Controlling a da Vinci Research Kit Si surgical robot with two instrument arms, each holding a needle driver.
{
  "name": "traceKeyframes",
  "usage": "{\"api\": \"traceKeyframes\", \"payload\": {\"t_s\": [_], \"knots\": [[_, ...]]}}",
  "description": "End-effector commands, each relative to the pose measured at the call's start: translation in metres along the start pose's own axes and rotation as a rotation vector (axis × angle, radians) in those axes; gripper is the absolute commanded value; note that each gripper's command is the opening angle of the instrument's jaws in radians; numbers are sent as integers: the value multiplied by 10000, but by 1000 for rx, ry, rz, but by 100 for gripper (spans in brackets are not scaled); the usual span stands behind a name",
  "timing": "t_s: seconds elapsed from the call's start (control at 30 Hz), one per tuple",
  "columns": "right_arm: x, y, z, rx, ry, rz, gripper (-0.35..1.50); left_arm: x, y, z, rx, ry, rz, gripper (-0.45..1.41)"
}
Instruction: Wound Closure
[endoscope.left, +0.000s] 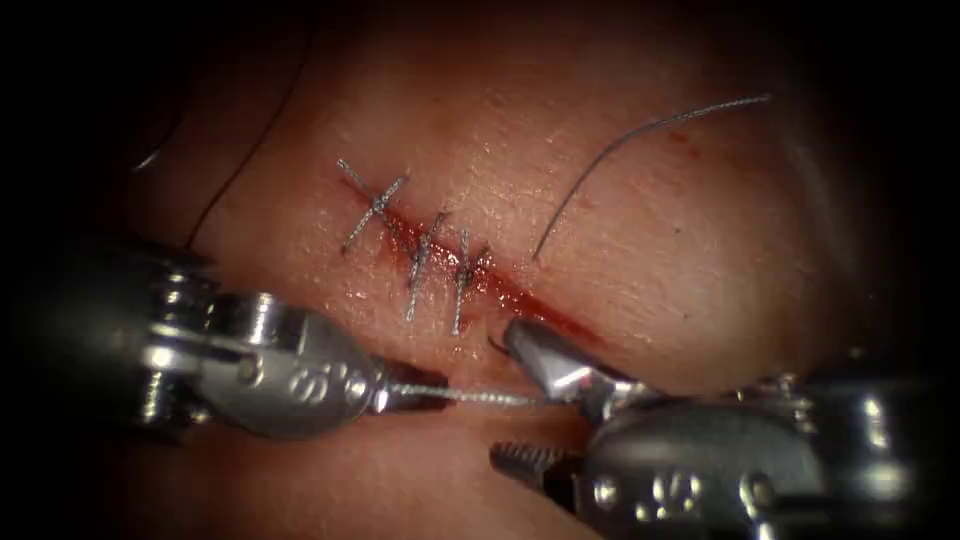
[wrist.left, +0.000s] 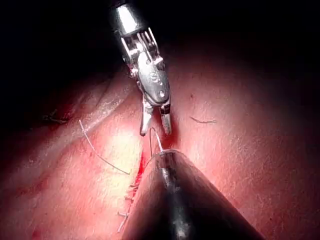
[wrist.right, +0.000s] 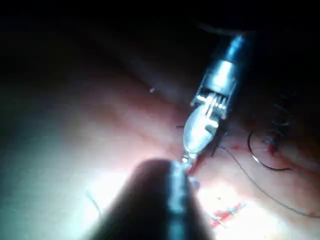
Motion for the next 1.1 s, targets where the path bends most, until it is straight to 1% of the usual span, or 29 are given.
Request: {"api": "traceKeyframes", "payload": {"t_s": [0.03,0.1,0.33,0.4,0.43,0.47,0.5,0.63,0.73,0.8,0.83,0.87,0.93,0.97,1.0,1.1], "knots": [[6,-10,11,12,-7,-1,118,1,3,7,-1,0,0,-45],[6,-11,15,12,-10,-7,118,1,4,7,-1,0,0,-45],[2,-15,26,31,-40,-21,105,1,8,3,-2,0,6,-45],[1,-14,31,49,-55,-29,88,0,9,2,-2,0,7,-45],[0,-14,31,56,-59,-30,76,0,9,2,-3,1,7,-45],[-1,-13,32,71,-68,-33,24,-1,10,1,-3,1,8,-45],[-2,-12,31,101,-57,-34,-35,-1,10,1,-3,1,13,-45],[-3,-7,26,117,-47,-31,-35,0,9,0,-3,1,13,-45],[-10,-1,21,95,-40,-23,-35,0,6,1,-4,1,11,-45],[-16,4,19,80,-37,-12,-35,1,1,0,-5,1,2,24],[-20,6,19,75,-35,-10,-35,2,-2,0,-3,5,-31,44],[-23,8,19,71,-33,-8,-35,2,-5,-1,2,14,-58,89],[-31,12,19,62,-34,1,-35,1,-11,-7,29,57,-78,108],[-34,13,19,58,-30,2,-35,-1,-13,-13,50,94,-87,113],[-41,15,18,58,-19,3,-35,-6,-15,-23,70,134,-94,116],[-48,16,12,56,-9,2,-35,-23,-12,-37,61,141,-84,116]]}}
